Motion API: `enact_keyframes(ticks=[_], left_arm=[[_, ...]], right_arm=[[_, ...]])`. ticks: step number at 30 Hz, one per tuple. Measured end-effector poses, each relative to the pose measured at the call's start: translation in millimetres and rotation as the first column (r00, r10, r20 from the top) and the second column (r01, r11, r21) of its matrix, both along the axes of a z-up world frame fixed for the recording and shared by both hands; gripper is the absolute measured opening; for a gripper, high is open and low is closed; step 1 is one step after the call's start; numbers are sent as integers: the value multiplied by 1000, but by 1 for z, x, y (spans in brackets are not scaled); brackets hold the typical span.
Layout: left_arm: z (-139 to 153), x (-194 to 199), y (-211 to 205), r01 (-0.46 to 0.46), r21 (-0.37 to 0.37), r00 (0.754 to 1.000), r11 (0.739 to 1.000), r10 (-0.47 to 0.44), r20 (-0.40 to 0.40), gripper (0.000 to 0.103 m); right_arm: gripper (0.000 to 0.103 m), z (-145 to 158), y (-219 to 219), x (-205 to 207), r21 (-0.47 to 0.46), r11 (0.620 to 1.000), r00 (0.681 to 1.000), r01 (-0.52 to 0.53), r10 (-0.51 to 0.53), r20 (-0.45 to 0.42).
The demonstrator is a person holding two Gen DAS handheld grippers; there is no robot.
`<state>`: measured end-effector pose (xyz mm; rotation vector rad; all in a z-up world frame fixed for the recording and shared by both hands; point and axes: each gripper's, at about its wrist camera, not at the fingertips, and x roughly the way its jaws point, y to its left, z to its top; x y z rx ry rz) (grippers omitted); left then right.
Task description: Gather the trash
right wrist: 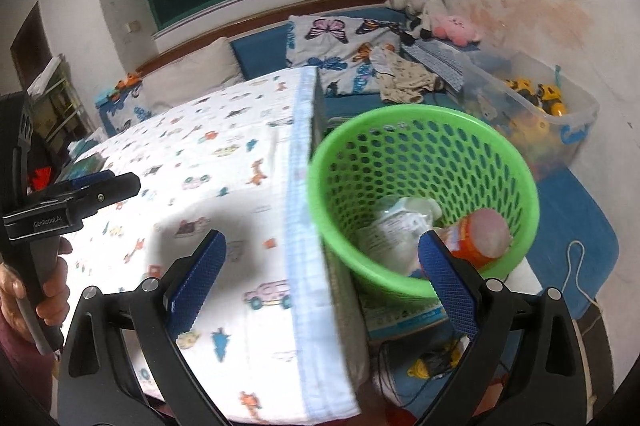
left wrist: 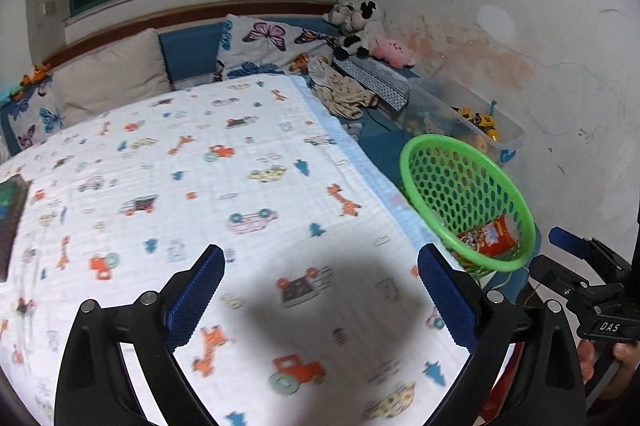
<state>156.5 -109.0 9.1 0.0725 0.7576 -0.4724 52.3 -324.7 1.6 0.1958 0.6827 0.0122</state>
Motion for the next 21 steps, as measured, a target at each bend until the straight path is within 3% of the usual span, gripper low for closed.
enact_keyframes(ticks=[21], left_arm=[[-10, -59, 58, -115, 6, 993, 993, 115, 37, 94]], right_arm=[[98, -1, 46, -20, -26, 996, 996, -80, 81, 28]])
